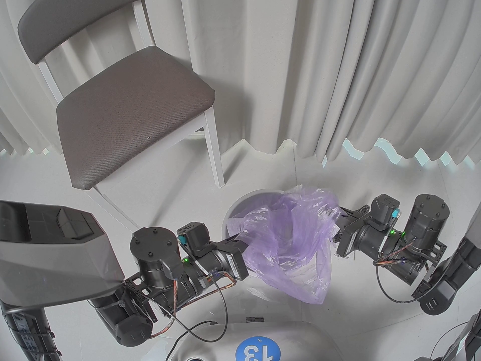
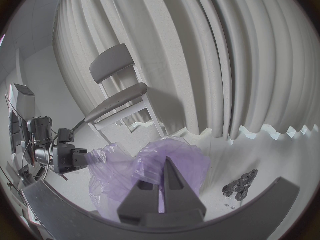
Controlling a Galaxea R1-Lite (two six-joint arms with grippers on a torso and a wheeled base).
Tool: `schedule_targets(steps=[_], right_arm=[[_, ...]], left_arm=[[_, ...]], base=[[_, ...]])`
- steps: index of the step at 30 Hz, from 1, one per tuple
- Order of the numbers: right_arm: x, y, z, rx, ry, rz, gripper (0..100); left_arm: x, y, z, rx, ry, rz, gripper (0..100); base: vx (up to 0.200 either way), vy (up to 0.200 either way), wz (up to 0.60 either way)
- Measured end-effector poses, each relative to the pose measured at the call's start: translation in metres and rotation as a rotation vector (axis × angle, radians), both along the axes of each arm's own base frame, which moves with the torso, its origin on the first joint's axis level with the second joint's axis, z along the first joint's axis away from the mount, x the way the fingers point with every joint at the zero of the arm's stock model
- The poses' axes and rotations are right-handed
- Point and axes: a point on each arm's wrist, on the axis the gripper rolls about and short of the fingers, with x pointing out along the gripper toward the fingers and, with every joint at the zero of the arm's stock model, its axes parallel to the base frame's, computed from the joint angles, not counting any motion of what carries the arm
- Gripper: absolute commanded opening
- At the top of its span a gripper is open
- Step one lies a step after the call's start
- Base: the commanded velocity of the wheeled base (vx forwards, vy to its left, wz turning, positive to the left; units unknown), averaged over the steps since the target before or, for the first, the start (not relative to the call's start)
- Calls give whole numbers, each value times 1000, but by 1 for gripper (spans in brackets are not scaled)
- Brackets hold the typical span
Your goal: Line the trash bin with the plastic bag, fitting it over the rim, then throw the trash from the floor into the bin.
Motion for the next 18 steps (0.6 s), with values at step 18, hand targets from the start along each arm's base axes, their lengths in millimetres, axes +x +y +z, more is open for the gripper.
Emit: schedule_targets(steps=[18], right_arm=[[20,-16,-19,-38,83,-80,0]], left_arm=[[36,-5,-33,-92,136,66,0]], base=[[0,0,0]])
